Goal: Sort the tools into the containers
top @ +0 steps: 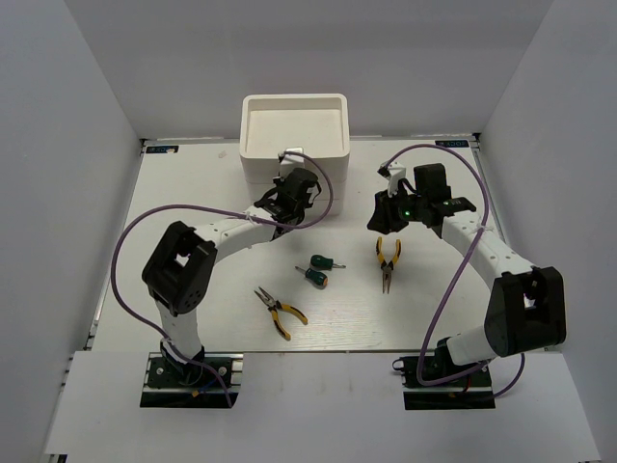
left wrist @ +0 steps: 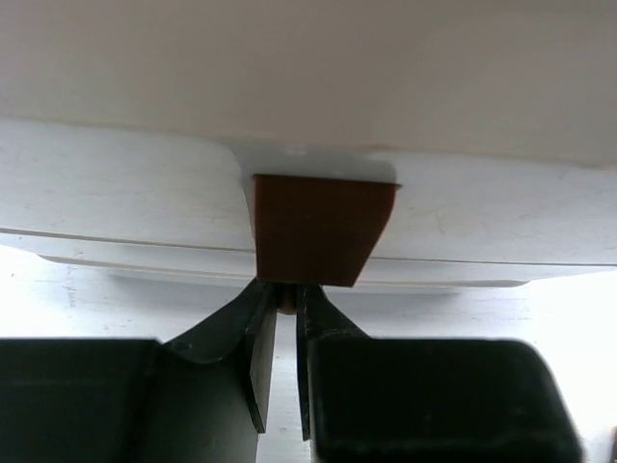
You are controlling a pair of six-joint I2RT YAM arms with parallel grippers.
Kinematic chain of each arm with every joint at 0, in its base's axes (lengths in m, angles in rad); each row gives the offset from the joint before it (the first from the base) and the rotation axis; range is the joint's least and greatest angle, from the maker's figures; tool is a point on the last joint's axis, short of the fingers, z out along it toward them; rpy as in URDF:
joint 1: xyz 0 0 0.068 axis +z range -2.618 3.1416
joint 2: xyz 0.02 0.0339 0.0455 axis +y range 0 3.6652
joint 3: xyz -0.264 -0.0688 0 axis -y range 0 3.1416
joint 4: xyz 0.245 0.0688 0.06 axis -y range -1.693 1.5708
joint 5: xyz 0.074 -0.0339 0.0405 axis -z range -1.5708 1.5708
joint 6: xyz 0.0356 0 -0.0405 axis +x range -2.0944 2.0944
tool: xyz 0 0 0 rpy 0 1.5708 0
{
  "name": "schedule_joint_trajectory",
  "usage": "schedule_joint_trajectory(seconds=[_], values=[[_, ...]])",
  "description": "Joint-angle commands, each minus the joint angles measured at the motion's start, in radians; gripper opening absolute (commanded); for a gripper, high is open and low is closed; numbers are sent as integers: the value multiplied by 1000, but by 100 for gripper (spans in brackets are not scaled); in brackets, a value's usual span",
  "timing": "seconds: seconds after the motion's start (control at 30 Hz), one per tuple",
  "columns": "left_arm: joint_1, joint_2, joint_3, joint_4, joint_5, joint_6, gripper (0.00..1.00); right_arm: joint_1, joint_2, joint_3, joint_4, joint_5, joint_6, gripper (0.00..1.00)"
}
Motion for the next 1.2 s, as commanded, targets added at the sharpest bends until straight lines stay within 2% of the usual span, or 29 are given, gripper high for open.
schedule_joint_trajectory(seconds=[0.0,0.4,1.17], values=[[7,-17,-18,22,13,-9,0,-4,8,29,16,-12,-11,39],[-21,-133,-158,33,49,-51,0,-3,14,31,16,-17,-11,39],[-77,-282,-294,-7,100,-42,0,-1,8,34,18,-24,-12,39]])
